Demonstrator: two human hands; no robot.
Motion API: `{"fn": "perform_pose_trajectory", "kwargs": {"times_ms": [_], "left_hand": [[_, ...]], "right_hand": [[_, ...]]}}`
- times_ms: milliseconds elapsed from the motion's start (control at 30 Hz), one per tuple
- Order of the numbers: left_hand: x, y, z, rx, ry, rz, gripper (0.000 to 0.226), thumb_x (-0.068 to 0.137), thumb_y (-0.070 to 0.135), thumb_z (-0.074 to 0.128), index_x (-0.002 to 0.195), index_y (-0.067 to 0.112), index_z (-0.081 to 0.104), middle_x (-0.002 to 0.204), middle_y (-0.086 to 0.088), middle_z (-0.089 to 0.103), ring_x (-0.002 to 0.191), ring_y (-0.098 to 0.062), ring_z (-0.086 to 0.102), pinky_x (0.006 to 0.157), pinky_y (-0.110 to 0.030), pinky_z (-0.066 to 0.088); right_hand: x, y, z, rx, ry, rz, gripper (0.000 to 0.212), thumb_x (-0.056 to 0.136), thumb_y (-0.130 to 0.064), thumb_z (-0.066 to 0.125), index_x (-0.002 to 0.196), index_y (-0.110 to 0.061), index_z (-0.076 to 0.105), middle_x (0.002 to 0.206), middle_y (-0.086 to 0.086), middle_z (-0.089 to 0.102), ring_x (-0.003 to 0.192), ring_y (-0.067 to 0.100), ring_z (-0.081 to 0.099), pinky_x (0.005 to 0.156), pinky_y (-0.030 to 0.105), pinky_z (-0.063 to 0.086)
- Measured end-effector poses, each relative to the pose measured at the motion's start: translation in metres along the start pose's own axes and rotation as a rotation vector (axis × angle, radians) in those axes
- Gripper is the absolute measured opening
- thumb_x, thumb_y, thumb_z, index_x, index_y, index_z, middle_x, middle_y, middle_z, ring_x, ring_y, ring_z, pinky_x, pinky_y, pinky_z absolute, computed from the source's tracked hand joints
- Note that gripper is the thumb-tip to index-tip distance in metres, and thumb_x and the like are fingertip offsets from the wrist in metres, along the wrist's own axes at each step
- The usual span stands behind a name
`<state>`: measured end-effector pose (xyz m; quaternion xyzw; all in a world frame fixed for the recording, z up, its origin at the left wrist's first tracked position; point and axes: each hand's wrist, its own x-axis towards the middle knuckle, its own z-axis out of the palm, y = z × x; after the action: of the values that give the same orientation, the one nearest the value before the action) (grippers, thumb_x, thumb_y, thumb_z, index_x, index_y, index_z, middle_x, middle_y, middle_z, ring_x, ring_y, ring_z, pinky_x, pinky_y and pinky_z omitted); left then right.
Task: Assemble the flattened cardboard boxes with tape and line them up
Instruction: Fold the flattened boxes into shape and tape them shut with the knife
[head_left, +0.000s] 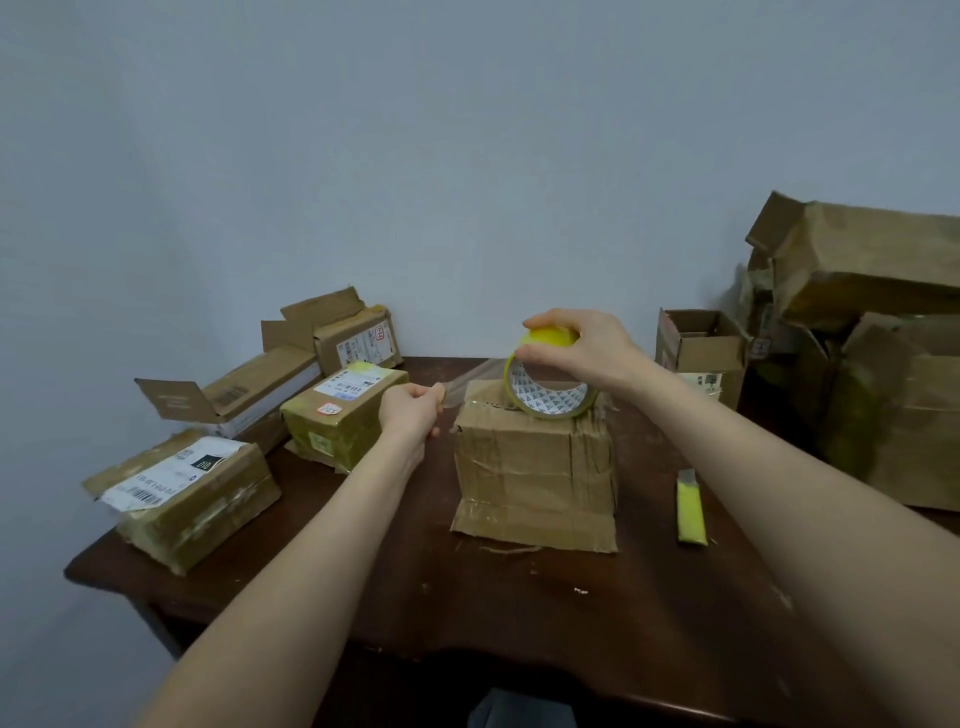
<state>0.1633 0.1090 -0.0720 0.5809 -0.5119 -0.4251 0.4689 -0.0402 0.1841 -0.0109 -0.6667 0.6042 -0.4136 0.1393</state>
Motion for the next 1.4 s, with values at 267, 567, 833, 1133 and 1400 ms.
{"fn": "perform_pose_trajectory", "kwargs": {"times_ms": [267,567,833,1133,1400], "left_hand": [[-0.007,-0.026,0.011,-0.088,-0.092,-0.229,0.014,0.095,0.015,0.055,0.086,0.006,0.061,0.064,-0.004,0.052,0.048,-0.012,0.04,0.038,-0.021,0.029],[-0.011,-0.02,0.001,0.309,-0.083,0.176,0.037,0.097,0.018,0.052,0.133,0.011,0.052,0.133,-0.007,0.056,0.119,-0.022,0.054,0.098,-0.034,0.046],[-0.037,-0.006,0.022,0.402,-0.314,0.376,0.051,0.104,0.028,0.031,0.151,0.011,0.022,0.157,-0.006,0.025,0.144,-0.02,0.022,0.115,-0.033,0.02],[-0.044,-0.009,0.021,0.914,-0.318,0.711,0.101,0.071,0.074,0.055,0.149,0.02,0.02,0.151,0.0,0.032,0.138,-0.017,0.032,0.104,-0.041,0.041],[-0.05,-0.006,0.017,0.98,-0.343,0.743,0.088,0.085,0.049,0.062,0.153,0.017,0.014,0.161,-0.003,0.007,0.144,-0.02,0.021,0.111,-0.039,0.031]], "right_hand": [[0.002,-0.002,0.009,-0.021,-0.031,0.015,0.053,0.079,-0.051,0.071,0.122,-0.026,0.055,0.121,-0.002,0.055,0.107,0.013,0.05,0.082,0.022,0.039],[-0.001,-0.002,0.014,-0.025,-0.015,0.083,0.054,0.079,-0.052,0.07,0.114,-0.018,0.045,0.11,0.003,0.054,0.097,0.019,0.052,0.074,0.028,0.04],[-0.006,-0.003,0.014,0.045,0.004,0.107,0.051,0.08,-0.05,0.071,0.11,-0.018,0.044,0.107,0.001,0.053,0.094,0.016,0.051,0.064,0.023,0.037],[-0.012,0.011,0.009,0.244,-0.031,0.047,0.051,0.083,-0.031,0.074,0.13,-0.025,0.053,0.12,-0.007,0.056,0.11,0.008,0.052,0.09,0.02,0.043],[-0.013,0.017,-0.003,0.379,0.041,0.157,0.039,0.069,-0.023,0.085,0.101,-0.024,0.062,0.097,0.008,0.069,0.086,0.018,0.066,0.08,0.031,0.052]]}}
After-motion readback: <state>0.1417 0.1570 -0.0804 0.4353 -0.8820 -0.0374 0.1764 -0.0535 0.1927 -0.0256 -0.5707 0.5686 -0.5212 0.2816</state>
